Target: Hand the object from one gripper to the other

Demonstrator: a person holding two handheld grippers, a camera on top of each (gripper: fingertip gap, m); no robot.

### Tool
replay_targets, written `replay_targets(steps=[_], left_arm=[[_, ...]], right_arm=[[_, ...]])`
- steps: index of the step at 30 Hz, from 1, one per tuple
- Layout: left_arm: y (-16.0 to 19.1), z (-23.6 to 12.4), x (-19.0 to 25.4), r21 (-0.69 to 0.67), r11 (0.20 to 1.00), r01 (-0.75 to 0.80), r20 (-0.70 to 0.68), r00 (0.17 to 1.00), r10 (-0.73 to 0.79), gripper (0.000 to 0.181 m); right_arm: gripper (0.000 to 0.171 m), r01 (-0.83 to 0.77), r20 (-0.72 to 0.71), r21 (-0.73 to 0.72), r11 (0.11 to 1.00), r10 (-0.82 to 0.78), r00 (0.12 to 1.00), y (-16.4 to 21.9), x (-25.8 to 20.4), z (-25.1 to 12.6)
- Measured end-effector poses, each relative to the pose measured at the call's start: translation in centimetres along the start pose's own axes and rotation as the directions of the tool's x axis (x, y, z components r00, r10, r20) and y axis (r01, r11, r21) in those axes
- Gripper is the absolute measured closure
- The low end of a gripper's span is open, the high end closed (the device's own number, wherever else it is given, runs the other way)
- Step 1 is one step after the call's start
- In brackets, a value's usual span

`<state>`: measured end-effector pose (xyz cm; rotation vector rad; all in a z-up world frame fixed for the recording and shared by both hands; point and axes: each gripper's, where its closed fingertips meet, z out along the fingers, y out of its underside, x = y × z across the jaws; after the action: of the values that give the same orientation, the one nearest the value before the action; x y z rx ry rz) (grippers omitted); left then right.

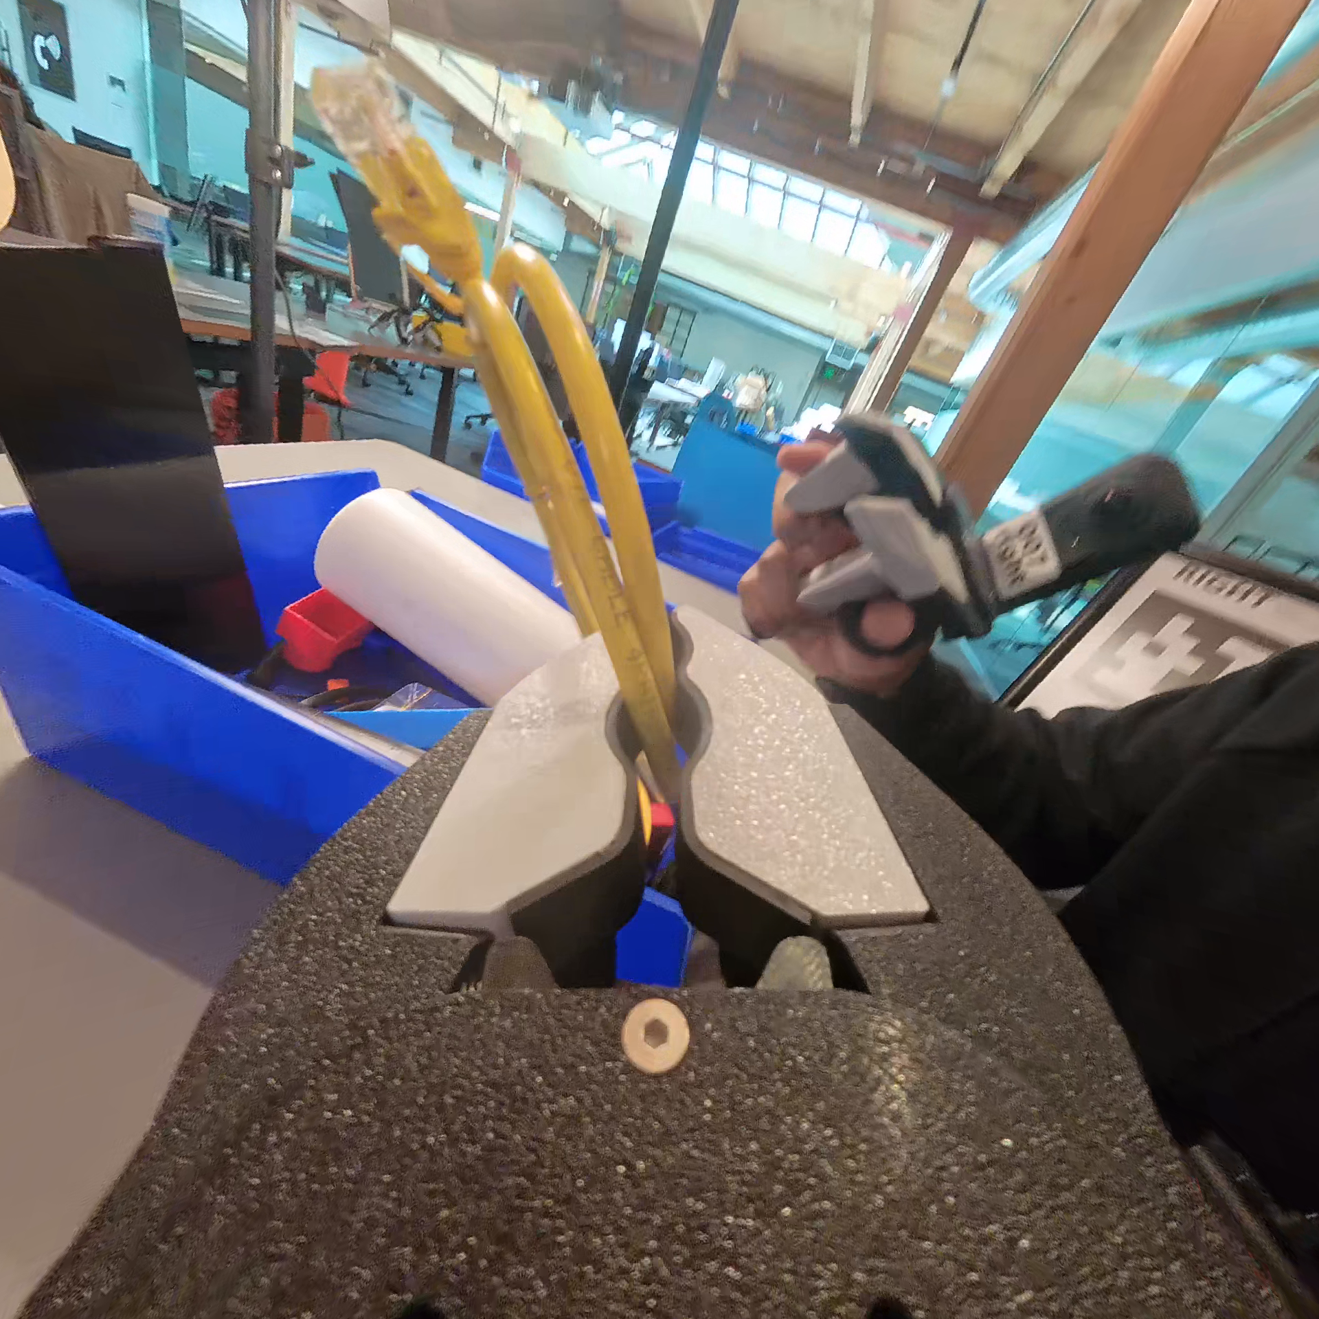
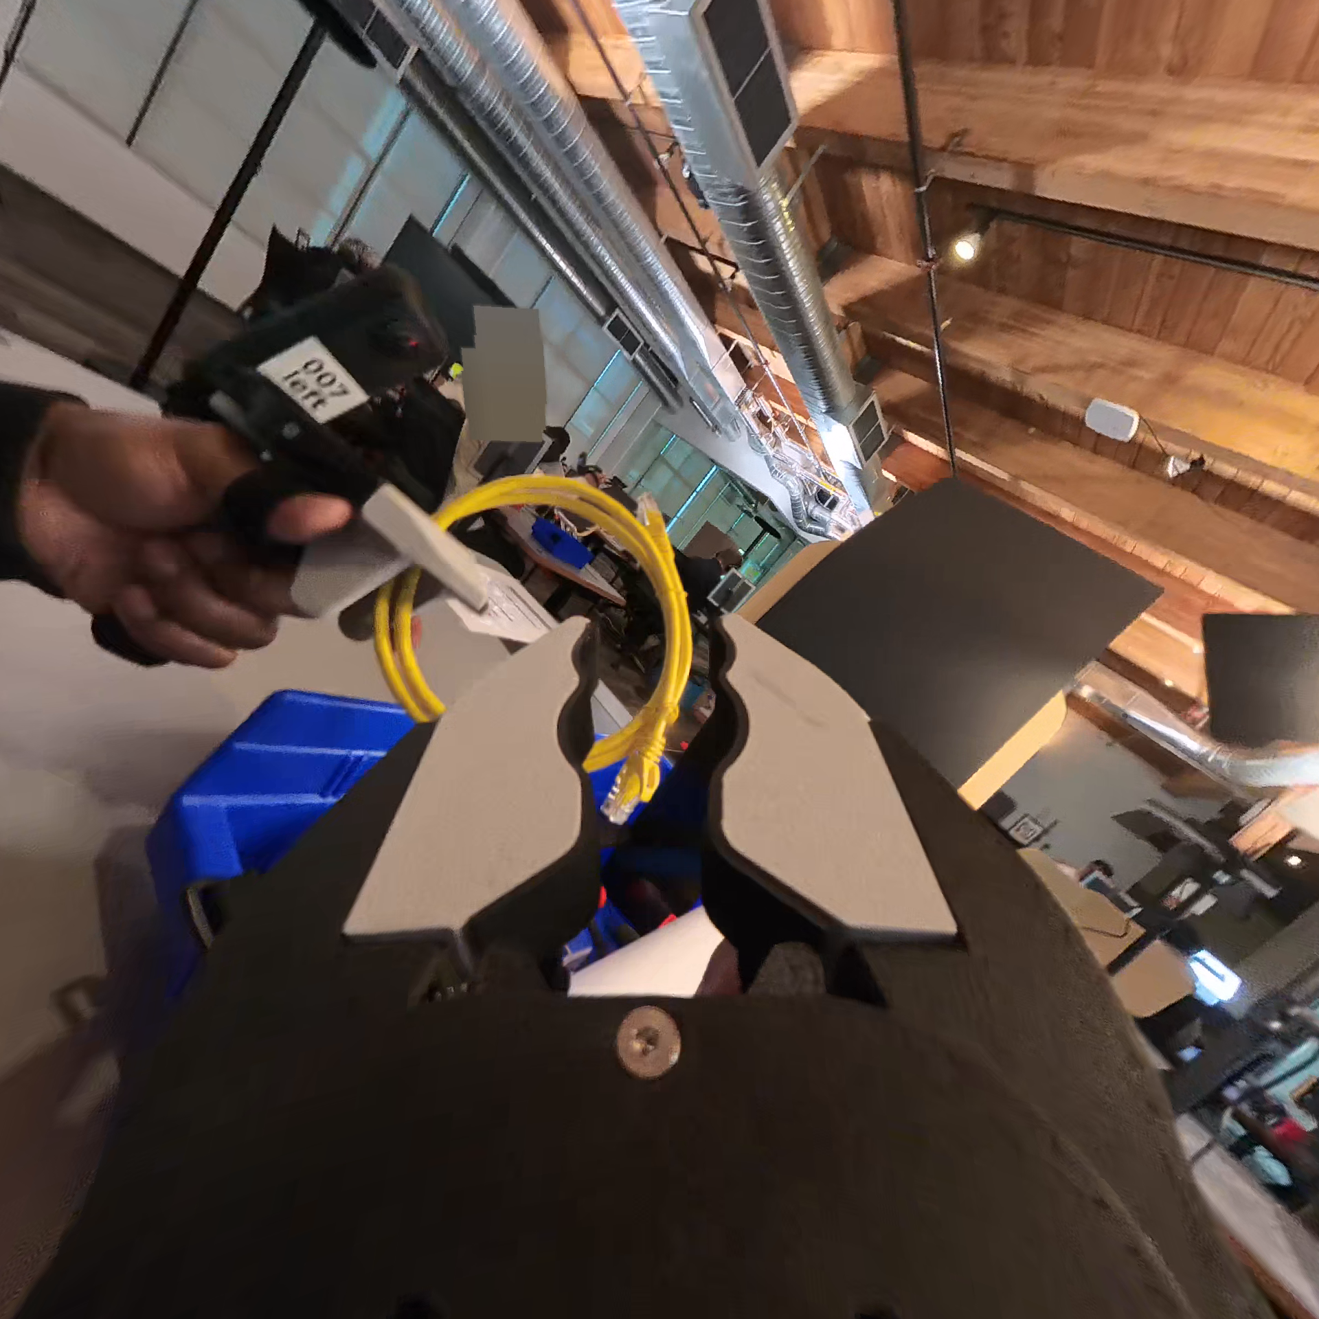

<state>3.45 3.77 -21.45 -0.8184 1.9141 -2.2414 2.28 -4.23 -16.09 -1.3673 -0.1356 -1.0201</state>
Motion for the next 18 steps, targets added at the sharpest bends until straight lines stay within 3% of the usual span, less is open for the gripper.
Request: replay_targets(steps=[3,7,12,18], left_arm=[[-1.2,-0.5,0.4,0.076,0.995,0.071,-0.05,0.997,-0.067,0.177],[-2.0,-0.6,1.1,0.126,0.988,0.088,-0.092,0.993,-0.077,0.177],[-2.5,-0.2,2.9,0.168,0.976,0.138,-0.19,0.976,-0.105,0.178],[-2.8,-0.1,4.8,0.185,0.933,0.309,-0.384,0.897,-0.221,0.178]], right_arm=[[0.137,0.187,0.013,-0.036,0.982,-0.187,0.982,0.7,-1.8,0.4],[0.135,0.467,0.026,-0.08,0.881,-0.466,0.884,1.7,-4.2,0.9],[0.125,0.559,0.032,-0.131,0.819,-0.56,0.828,2.5,-5.9,1.7],[0.117,0.668,-0.002,-0.242,0.704,-0.689,0.725,3.9,-5.5,2.3]])
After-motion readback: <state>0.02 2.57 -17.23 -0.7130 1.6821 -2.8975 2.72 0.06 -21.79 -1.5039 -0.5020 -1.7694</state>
